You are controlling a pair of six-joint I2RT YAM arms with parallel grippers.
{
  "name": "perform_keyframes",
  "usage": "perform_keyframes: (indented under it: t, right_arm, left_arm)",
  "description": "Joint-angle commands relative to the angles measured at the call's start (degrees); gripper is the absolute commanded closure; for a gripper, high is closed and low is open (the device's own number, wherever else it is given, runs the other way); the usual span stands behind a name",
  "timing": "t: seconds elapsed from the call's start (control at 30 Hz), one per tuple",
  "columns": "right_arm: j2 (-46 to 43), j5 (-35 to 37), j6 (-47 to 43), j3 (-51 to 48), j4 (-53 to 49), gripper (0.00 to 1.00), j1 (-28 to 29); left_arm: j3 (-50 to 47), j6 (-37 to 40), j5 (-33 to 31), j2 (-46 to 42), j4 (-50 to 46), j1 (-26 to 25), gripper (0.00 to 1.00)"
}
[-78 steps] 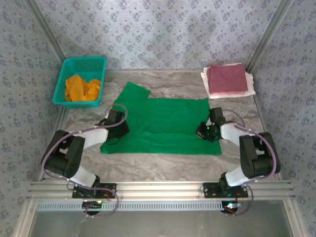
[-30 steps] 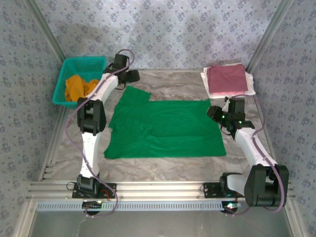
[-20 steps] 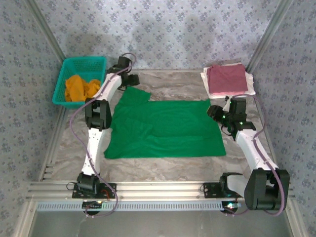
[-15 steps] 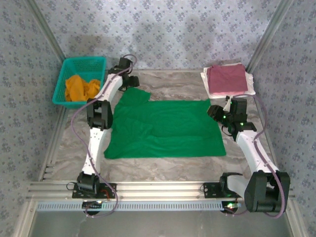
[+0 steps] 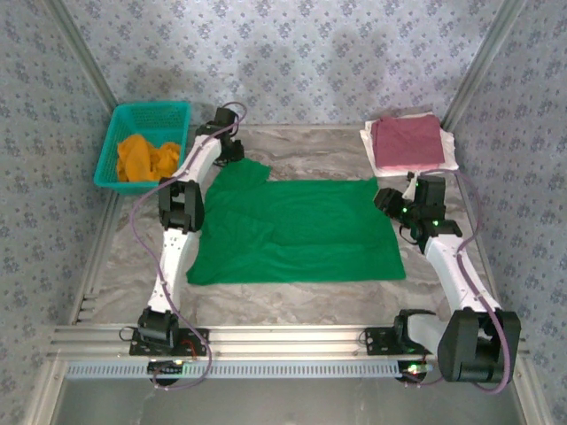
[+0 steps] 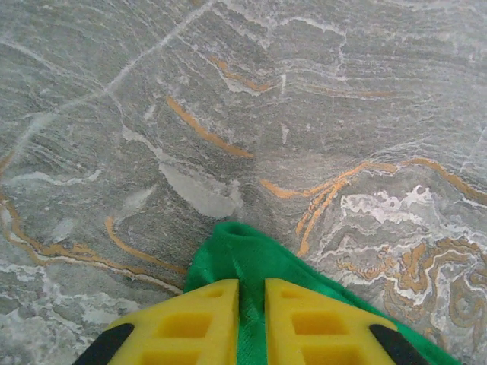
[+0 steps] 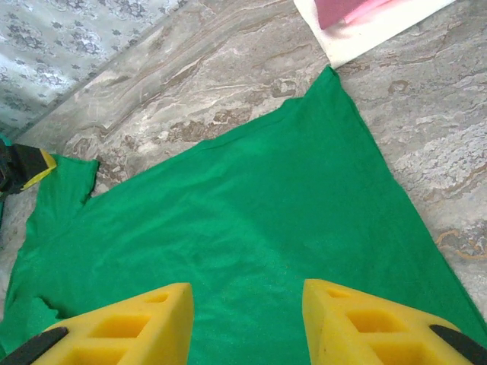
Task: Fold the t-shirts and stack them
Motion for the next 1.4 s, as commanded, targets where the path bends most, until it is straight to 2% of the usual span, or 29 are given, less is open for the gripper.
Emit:
perform_keyframes:
  t: [0.0,0.1,0.3,0.43,0.57,0.73,0.9,1.17,1.37]
  right_arm:
    - [2.98,-0.47,-2.02,0.31,-0.61,0.55,-0.69]
    - [8.12,-0.98,-2.77,3.46,-1.45,0.55,-1.81]
    - [18.13,-2.7,-3.23,11.02,-0.26,0.54,-2.77]
    - [28.93,-0.56,-4.91,20.69,-6.31,0.53,-3.46]
    - [39.55,-2.59,-6.69,30.59,-9.08,0.51,-3.17]
    - [49.9,-0.38,-10.37,40.88,-14.32,0.5,-2.97]
    - [56.01,1.67,-12.04,46.27,-15.1,0.5,-2.87]
    - [61.84,-0.6,-12.85,51.5,-15.88,0.5,-1.5]
    - [64.11,-1.41,-11.52,54.22,-17.58,0.64,-0.61]
  left_arm:
    - [3.35,1.02,-0.26,1.08,-2.31,-0.02,0.92]
    - [4.08,2.28,-1.8,0.24,-3.14,0.07,1.0]
    - [3.79,4.18,-3.91,-3.19,-3.7,0.25,1.0]
    - [3.72,5.46,-4.16,-4.31,-3.42,0.33,1.0]
    - [3.72,6.3,-3.75,-4.32,-3.43,0.5,1.0]
    - [3.72,7.16,-3.01,-4.49,-3.57,0.77,1.0]
    - [3.7,7.37,-2.12,-4.67,-3.36,0.86,1.0]
    - [3.78,7.37,-1.32,-4.58,-2.69,0.86,1.0]
    - [3.79,7.09,-0.89,-4.67,-2.14,0.86,1.0]
